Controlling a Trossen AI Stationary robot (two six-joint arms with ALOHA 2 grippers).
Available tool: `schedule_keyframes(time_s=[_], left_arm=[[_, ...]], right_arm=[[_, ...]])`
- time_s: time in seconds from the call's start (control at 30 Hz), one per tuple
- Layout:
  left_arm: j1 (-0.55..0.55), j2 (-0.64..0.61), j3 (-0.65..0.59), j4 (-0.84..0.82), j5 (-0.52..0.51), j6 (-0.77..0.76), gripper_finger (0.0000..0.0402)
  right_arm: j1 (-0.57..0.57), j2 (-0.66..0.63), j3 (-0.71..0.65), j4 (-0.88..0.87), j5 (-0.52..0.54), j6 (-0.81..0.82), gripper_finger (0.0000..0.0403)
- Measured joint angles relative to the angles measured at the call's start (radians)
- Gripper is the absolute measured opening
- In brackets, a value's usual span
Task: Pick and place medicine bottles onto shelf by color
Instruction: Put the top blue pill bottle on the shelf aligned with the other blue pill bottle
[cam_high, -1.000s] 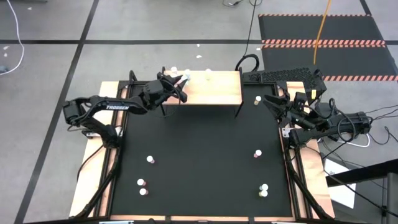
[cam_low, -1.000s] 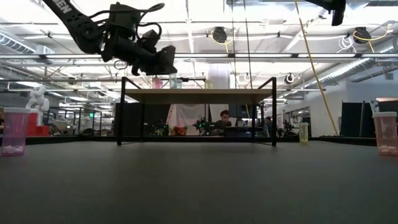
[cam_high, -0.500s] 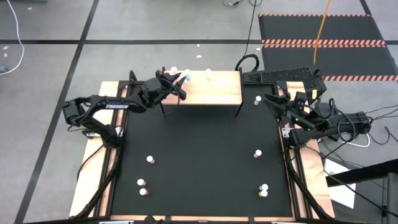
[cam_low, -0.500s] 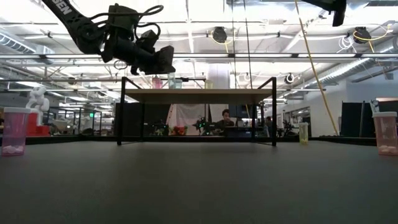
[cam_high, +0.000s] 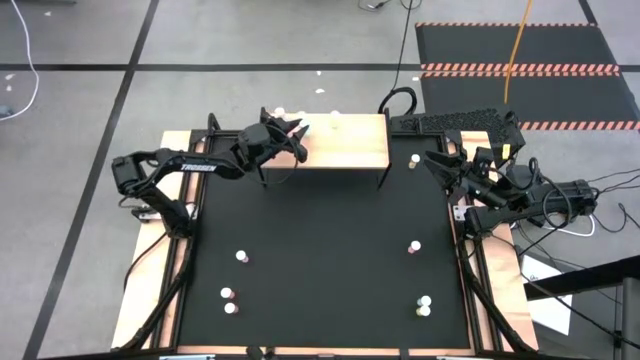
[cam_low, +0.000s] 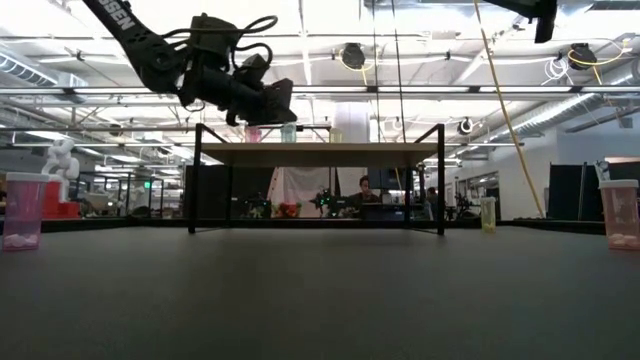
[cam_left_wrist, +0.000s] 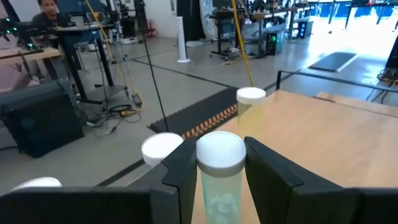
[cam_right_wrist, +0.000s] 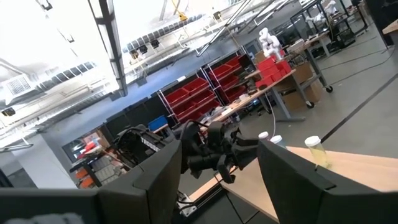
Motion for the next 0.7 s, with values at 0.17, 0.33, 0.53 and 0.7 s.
schedule_keyframes(time_s=[0.17, 0.33, 0.53, 0.7], left_arm=[[0.0, 0.0, 0.0, -0.031, 0.0, 0.004, 0.012], [-0.004, -0.001, 0.001, -0.057, -0.001, 0.004, 0.012], [-0.003, -0.004, 0.001, -0.06, -0.034, 0.015, 0.012], [-0.003, -0.004, 0.001, -0.06, -0.035, 0.017, 0.012]], right_arm=[[0.0, 0.0, 0.0, 0.0, 0.0, 0.003, 0.0208], [0.0, 0.0, 0.0, 0.0, -0.001, 0.006, 0.0208], [0.0, 0.0, 0.0, 0.0, -0.003, 0.006, 0.0208], [0.0, 0.0, 0.0, -0.001, -0.004, 0.006, 0.0208]])
